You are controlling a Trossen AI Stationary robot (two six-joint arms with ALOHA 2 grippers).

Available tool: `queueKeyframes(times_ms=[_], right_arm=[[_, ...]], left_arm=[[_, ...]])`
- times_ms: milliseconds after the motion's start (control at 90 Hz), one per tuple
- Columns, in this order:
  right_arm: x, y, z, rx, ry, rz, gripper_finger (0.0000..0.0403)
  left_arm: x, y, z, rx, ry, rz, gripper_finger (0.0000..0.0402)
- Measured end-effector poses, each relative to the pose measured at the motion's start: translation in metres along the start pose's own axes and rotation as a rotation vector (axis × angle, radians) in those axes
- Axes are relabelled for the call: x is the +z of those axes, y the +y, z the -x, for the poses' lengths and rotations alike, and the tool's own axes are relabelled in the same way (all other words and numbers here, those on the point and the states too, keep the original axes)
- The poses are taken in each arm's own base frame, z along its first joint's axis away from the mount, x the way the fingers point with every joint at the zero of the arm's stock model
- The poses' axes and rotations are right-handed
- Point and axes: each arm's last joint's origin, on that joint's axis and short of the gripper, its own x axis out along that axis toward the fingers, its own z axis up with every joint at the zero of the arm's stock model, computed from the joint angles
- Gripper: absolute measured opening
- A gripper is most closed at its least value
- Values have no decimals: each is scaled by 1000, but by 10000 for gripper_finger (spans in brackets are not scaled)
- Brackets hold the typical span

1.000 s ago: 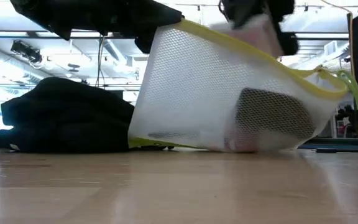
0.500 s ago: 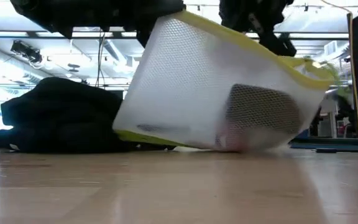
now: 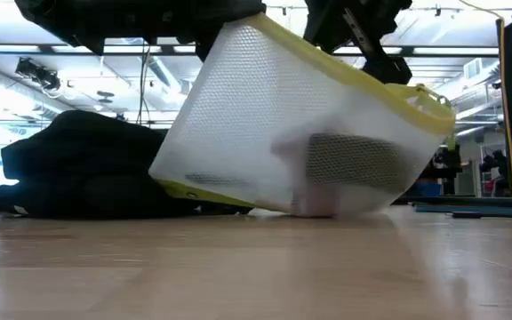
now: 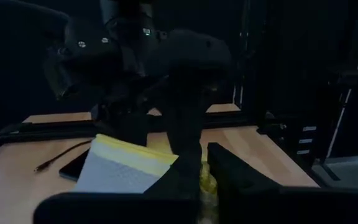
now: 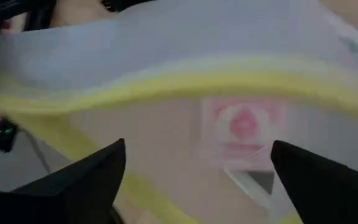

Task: Unpack backpack
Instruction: Close the zip lock bag

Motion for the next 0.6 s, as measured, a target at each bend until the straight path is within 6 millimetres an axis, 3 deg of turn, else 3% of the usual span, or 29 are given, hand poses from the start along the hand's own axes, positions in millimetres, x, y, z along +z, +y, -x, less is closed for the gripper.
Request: queueKeyframes(times_ms=[156, 256, 367, 500, 600], right_arm=[[-5, 10, 3, 103, 27, 86, 327], [-13, 16, 11, 132, 13, 264, 307], [-31, 22, 18, 97, -34, 457, 289], [-50, 33, 25, 78, -144, 500, 269], [-75, 51, 26, 113, -254, 614, 260]], left_arm=[[0, 0, 0, 0, 2, 4, 0], [0, 0, 0, 0, 3, 5, 0], [-1, 0, 0, 1, 7, 6, 0], [-1, 0, 0, 1, 11, 6, 0], [-1, 0, 0, 2, 11, 6, 0]])
